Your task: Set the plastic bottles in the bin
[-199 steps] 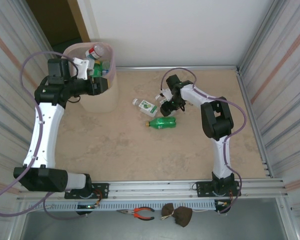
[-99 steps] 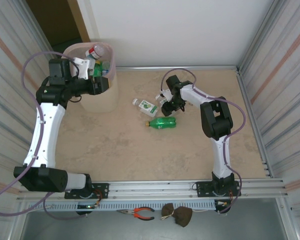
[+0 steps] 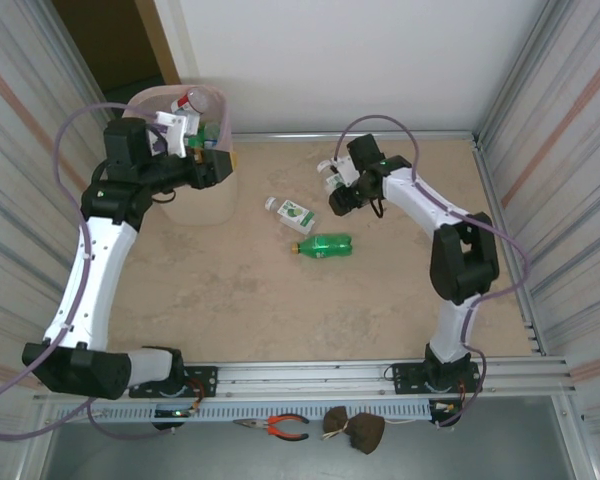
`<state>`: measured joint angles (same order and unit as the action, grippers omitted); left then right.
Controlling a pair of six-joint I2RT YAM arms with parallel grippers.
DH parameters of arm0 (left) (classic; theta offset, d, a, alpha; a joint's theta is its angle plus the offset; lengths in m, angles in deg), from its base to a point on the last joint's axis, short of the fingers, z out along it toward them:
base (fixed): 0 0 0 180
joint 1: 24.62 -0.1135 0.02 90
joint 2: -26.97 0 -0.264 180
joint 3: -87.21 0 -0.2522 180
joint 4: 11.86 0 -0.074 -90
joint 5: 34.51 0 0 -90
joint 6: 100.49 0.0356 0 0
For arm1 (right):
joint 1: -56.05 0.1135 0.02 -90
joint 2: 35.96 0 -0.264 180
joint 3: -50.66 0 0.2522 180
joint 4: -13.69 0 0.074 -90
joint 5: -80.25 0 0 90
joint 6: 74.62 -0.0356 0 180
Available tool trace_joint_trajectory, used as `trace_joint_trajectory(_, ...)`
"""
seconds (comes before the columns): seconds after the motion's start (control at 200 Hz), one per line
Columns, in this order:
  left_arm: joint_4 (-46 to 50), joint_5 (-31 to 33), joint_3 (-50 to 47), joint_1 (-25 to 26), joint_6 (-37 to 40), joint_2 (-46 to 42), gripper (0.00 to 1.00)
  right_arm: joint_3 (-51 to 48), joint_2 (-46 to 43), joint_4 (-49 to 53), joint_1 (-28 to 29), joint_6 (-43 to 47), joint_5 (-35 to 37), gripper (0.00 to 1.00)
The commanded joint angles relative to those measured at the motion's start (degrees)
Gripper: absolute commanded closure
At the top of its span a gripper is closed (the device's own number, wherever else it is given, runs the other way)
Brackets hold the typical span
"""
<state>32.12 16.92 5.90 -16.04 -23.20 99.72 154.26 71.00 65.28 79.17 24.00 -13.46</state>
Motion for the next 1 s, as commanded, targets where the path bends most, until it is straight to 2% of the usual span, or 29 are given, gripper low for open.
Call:
trace_joint_trajectory(0.0,-4.9,0.2,1.1,2.9,-2.6,-1.2,0.34,-2.7,-7.2,-5.0,-0.3,-3.0,-2.5,0.38)
trace_joint_trajectory(0.401,-13.4,11.5,4.1,17.5,-3.4,1.1,0.29,-14.2,-26.8,-23.6,2.6,-6.5,-7.0,0.42)
trace_joint_trajectory(0.686,-15.7,12.6,8.1,23.0,-4.7,6.7,0.24,-17.0,-33.2,-29.4,6.2,-6.7,-8.1,0.43)
trace_joint_trajectory(0.832,-14.2,13.5,11.4,24.9,-5.4,10.0,0.21,-17.5,-35.0,-30.6,8.4,-5.6,-8.0,0.43)
trace_joint_trajectory(0.997,-13.6,14.5,13.1,25.8,-6.2,12.1,0.21,-17.2,-36.4,-30.8,9.8,-5.0,-7.2,0.43)
